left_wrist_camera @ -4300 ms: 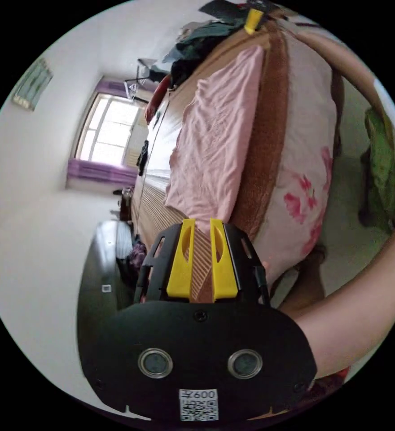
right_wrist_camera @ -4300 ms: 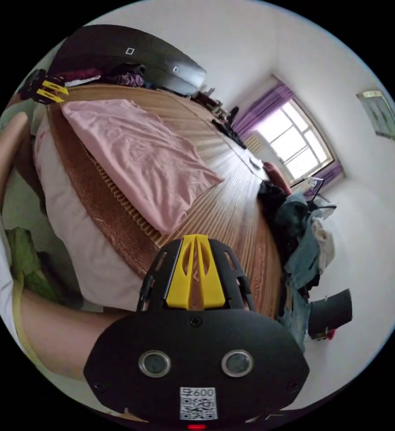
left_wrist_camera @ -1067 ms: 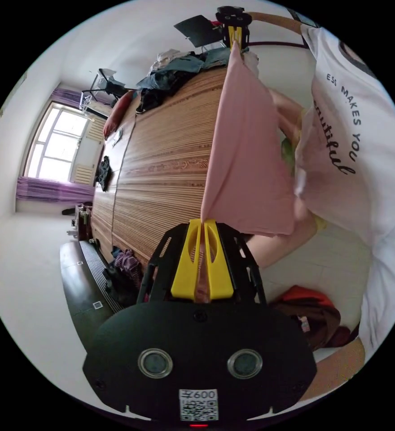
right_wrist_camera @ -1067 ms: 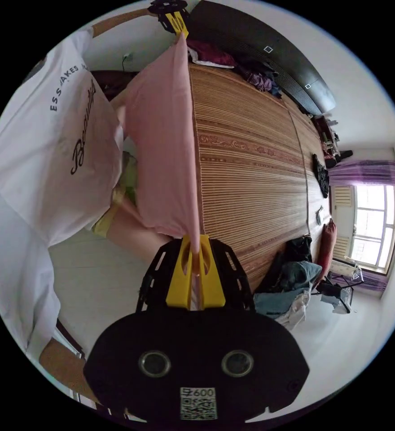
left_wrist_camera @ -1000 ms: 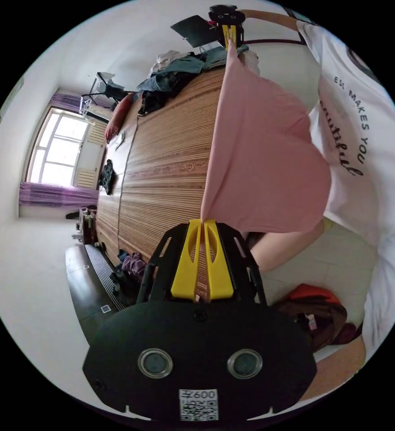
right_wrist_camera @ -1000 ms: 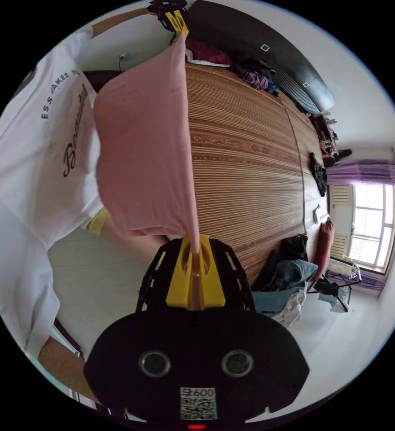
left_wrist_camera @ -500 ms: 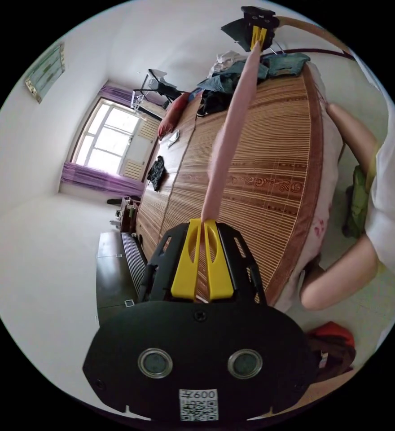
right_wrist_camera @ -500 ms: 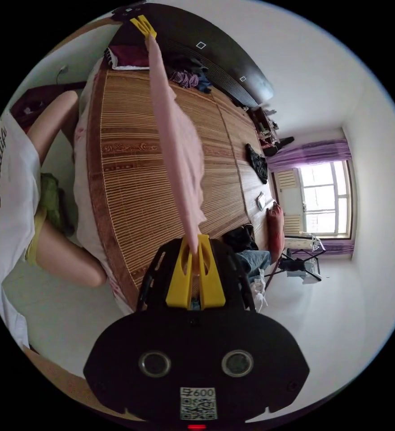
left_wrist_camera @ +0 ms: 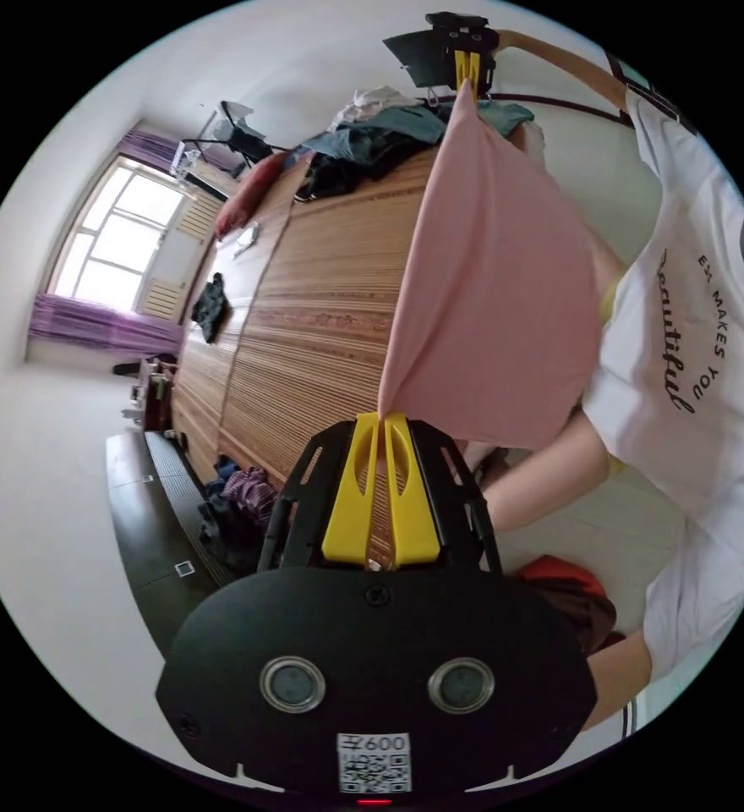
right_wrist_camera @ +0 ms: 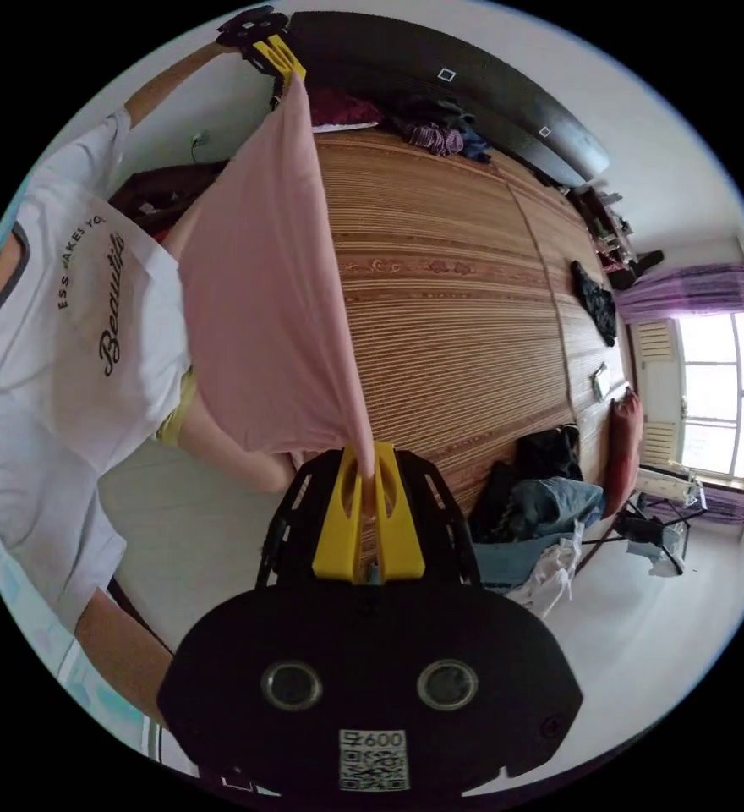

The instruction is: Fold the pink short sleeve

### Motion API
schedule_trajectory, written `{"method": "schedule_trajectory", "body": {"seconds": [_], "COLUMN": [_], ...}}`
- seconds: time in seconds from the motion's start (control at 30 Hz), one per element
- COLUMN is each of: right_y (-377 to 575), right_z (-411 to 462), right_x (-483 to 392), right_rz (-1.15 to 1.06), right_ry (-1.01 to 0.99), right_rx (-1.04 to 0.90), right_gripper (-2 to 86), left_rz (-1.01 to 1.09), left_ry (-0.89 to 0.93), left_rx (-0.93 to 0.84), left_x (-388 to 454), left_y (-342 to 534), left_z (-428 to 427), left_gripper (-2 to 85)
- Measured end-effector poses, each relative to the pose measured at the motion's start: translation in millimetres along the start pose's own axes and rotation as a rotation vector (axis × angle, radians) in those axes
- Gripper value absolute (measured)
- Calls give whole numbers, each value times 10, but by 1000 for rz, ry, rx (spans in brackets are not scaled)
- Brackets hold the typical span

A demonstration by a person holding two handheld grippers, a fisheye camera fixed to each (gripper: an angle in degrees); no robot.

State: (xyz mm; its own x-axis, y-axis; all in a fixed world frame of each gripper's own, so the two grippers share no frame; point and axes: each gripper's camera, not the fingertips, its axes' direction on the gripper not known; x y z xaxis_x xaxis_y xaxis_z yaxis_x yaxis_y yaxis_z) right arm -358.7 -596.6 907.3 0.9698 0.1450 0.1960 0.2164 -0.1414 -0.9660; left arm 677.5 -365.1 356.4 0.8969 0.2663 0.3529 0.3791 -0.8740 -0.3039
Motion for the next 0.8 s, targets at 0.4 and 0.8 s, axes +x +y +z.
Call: {"method": "schedule_trajectory", "body": {"seconds": [0.4,0.8], "right_y": [-791,-292], "right_z": [4096,4711], "right_x": [3111,4235], "right_rz": [224,412], "right_ry": [-369,-322], "right_rx": [-183,-139], "right_gripper": [-8,-7], "left_rz": [-191,-430], "left_ry": [245,264], "left_rx": [-66,-35], "left_x": [-1955,-3145], "left_y": [-740,-104], "left_z": [3738,4609], "left_gripper": [16,12]}}
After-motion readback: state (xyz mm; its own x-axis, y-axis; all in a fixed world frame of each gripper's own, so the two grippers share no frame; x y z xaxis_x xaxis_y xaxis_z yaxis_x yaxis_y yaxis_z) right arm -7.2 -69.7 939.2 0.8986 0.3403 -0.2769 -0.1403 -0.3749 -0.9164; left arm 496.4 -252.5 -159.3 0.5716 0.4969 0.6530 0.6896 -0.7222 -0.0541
